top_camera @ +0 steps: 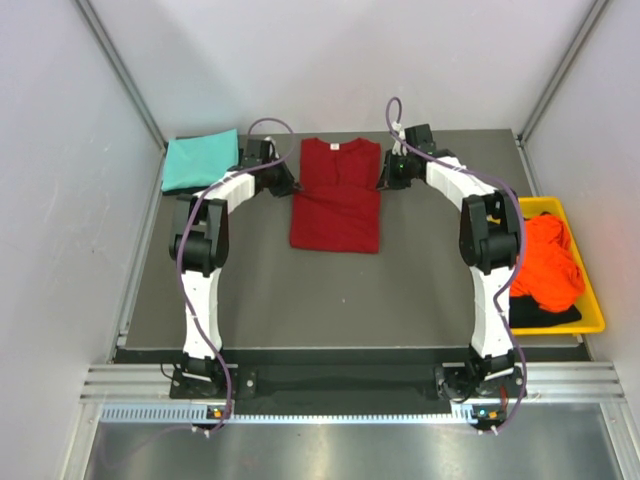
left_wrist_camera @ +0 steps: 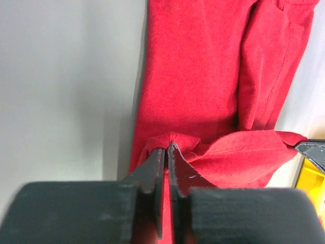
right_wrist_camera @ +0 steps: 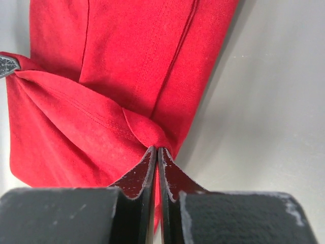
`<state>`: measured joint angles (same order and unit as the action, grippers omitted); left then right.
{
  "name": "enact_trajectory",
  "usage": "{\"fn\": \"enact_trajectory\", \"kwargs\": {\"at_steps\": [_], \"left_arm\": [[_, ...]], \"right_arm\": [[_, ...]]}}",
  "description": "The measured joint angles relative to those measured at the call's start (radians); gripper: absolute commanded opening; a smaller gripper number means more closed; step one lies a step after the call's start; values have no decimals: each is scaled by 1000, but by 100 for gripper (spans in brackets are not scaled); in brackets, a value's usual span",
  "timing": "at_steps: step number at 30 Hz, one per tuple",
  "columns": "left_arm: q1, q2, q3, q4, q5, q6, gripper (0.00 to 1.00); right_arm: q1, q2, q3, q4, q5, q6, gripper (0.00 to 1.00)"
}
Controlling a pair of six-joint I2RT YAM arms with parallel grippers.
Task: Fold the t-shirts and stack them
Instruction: Fold the tshirt
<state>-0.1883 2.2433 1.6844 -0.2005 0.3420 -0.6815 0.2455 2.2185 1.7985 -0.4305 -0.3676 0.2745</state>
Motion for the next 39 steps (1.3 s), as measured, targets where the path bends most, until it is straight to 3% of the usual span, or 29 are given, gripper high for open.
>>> {"fn": "enact_trajectory", "kwargs": {"at_steps": [2,3,5,8,11,14,18,22,30,36,39], "left_arm": [[2,0,3,0,3,2,29],[3,0,6,-2,3,6,34],[8,0,24,-12,-1,16,50],[14,0,78,-59,-26,52,54],[20,-9,130,-121,-63,110,53],[22,-60,108,-188,-78,150,49],[24,-249,-162,-172,-43,161,46],[20,-367,-370,-162,6,161,48],[-5,-374,-535,-97,87,161,50],[-21,-378,-575,-41,116,162,49],[-24,-378,-584,-18,121,164,42]], "right_arm": [[0,0,0,0,-4,3,21],[0,1,3,-1,-6,6,32],[-2,1,13,-9,-11,11,41],[-11,0,37,-27,-13,14,49],[-24,-21,19,-42,-12,18,50],[-32,-118,-131,-42,-33,26,50],[-31,-291,-385,-18,-91,37,51],[-16,-386,-522,-2,-130,41,52],[17,-417,-660,71,-153,40,50],[44,-416,-720,133,-170,44,47],[52,-409,-730,165,-172,45,45]]}}
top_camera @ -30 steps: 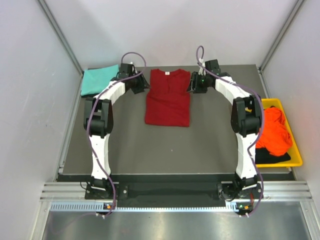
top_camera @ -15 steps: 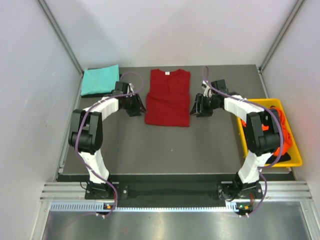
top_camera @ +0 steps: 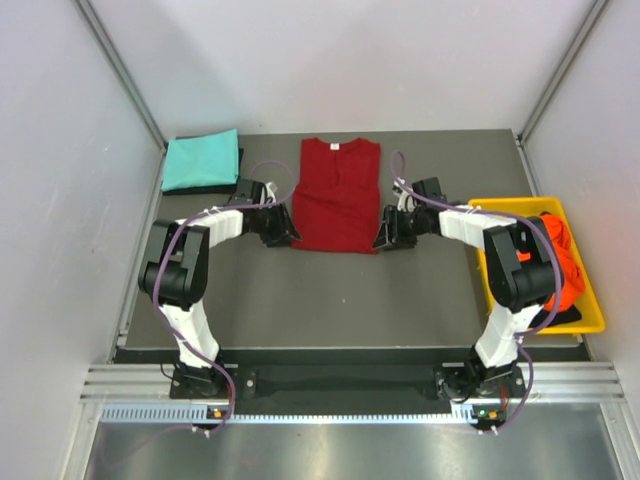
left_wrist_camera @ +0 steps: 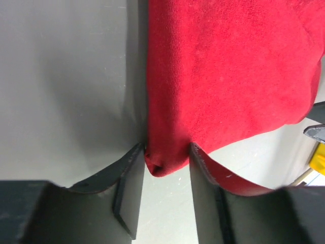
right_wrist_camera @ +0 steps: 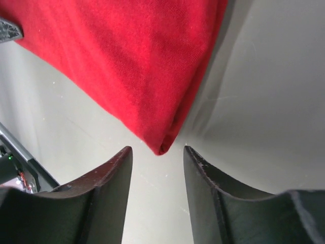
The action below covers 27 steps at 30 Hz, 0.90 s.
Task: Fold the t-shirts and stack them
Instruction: Fold the tshirt
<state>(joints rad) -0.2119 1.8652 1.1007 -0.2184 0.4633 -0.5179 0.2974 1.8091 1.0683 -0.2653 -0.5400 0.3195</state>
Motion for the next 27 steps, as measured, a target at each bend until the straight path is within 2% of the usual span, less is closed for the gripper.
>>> {"fn": "enact_trajectory", "kwargs": {"at_steps": [5,7,8,10,11,12,13,21,27], "left_arm": [[0,2,-6,6,0,14,20],[-2,3,-6,5,-1,20,14],[-3,3,-6,5,-2,23,6],[-6,3,-6,3,-4,27,0],[-7,4,-6,2,-4,29,0],[-8,5,-6,1,-4,31,0],[-8,6,-6,0,-3,31,0],[-17,-3,-19,-16,10,25,0],[-65,-164,-176,-39,39,-14,0]], "right_arm": [[1,19,-14,46,1,6,38],[1,25,-21,60,1,7,33],[1,29,-22,63,0,6,31],[1,35,-29,81,1,6,23],[1,35,-35,92,2,11,17],[1,35,-43,102,2,14,3],[1,35,-48,110,3,15,0],[1,-51,-177,173,33,34,0],[2,-218,-344,136,72,40,0]]}}
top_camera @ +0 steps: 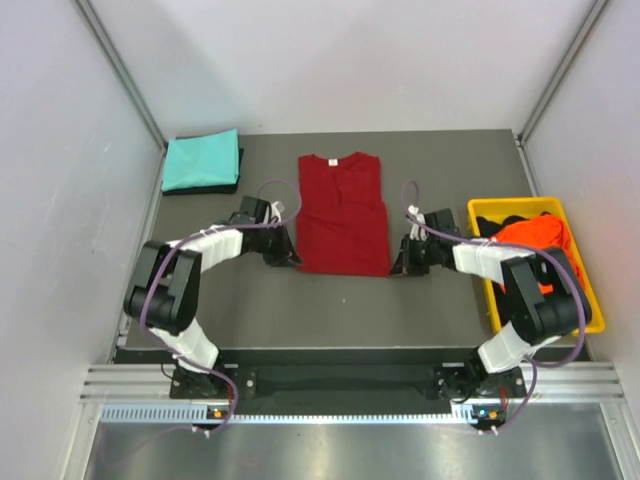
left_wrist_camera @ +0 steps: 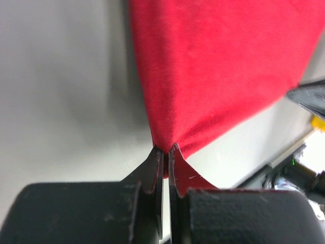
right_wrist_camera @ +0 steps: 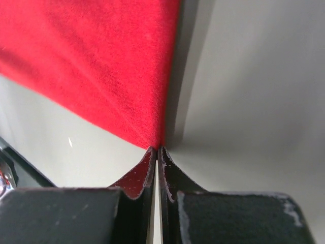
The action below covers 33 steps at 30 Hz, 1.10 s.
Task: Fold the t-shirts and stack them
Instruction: Fold the tshirt
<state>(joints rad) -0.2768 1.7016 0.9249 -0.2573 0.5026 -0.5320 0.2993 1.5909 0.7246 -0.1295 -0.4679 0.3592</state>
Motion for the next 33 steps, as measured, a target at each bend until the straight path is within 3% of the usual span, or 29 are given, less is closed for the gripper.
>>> {"fn": "enact_trajectory", "kwargs": {"at_steps": [8,11,12,17,23,27,33], "left_arm": [[-114,-172,-227,13,-10,-92,0],[-134,-227,-291,-3,-34,-121,22],[-138,-247,-299,-13,-45,-129,36],[-141,-374,-290,-99,-105,-139,44],[-109,-334,-19,-236,-232,-20,43],[-97,-193,210,-245,-302,90,43],[-95,58,435,-262,-336,223,41]], "right_arm": [[5,-173,-132,-95,14,8,0],[26,-225,-169,-123,13,24,4],[37,-241,-180,-134,13,31,6],[62,-296,-194,-209,33,46,31],[63,-355,-182,-273,57,53,38],[63,-379,-161,-286,64,51,39],[63,-408,-152,-291,68,35,39]]}}
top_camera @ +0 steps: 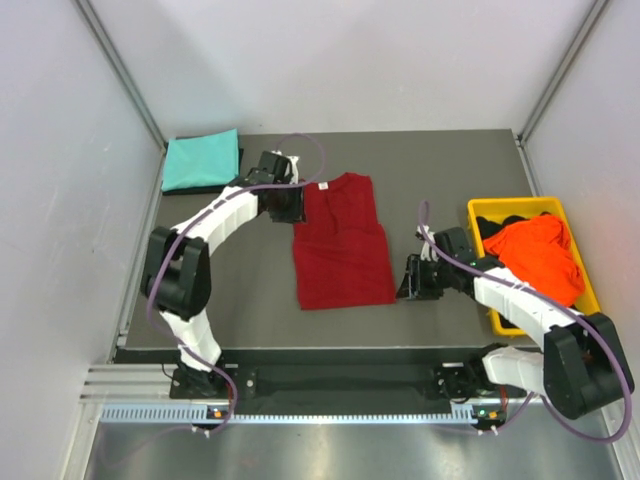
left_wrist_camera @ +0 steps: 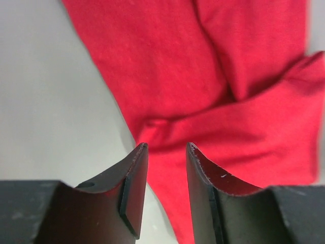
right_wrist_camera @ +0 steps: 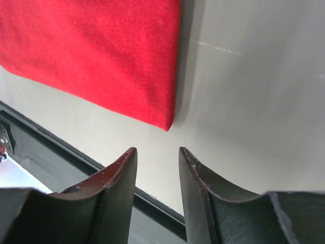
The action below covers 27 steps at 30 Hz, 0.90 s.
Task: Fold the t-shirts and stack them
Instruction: Fold the tshirt
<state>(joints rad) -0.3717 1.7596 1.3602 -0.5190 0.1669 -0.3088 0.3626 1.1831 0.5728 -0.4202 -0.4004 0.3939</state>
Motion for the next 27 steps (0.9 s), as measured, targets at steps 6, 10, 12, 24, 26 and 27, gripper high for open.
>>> {"fn": "enact_trajectory", "kwargs": {"at_steps": [6,10,12,24,26,27], "left_arm": [[0,143,95,-50,-10,84,40],[0,178,124,-74,-9,135,40],[0,184,125,-78,-7,148,40],[0,246,138,-112,-1,201,32],[0,253,138,-113,-4,204,24],[2,255,139,-113,-5,204,22]], "right_arm": [[0,-19,0,0,-8,-6,39],[0,-29,0,1,-15,-8,40],[0,-31,0,2,-16,-8,40],[0,-19,18,12,-17,-8,40],[0,-19,19,14,-17,-8,40],[0,-18,18,14,-17,-8,40]]}}
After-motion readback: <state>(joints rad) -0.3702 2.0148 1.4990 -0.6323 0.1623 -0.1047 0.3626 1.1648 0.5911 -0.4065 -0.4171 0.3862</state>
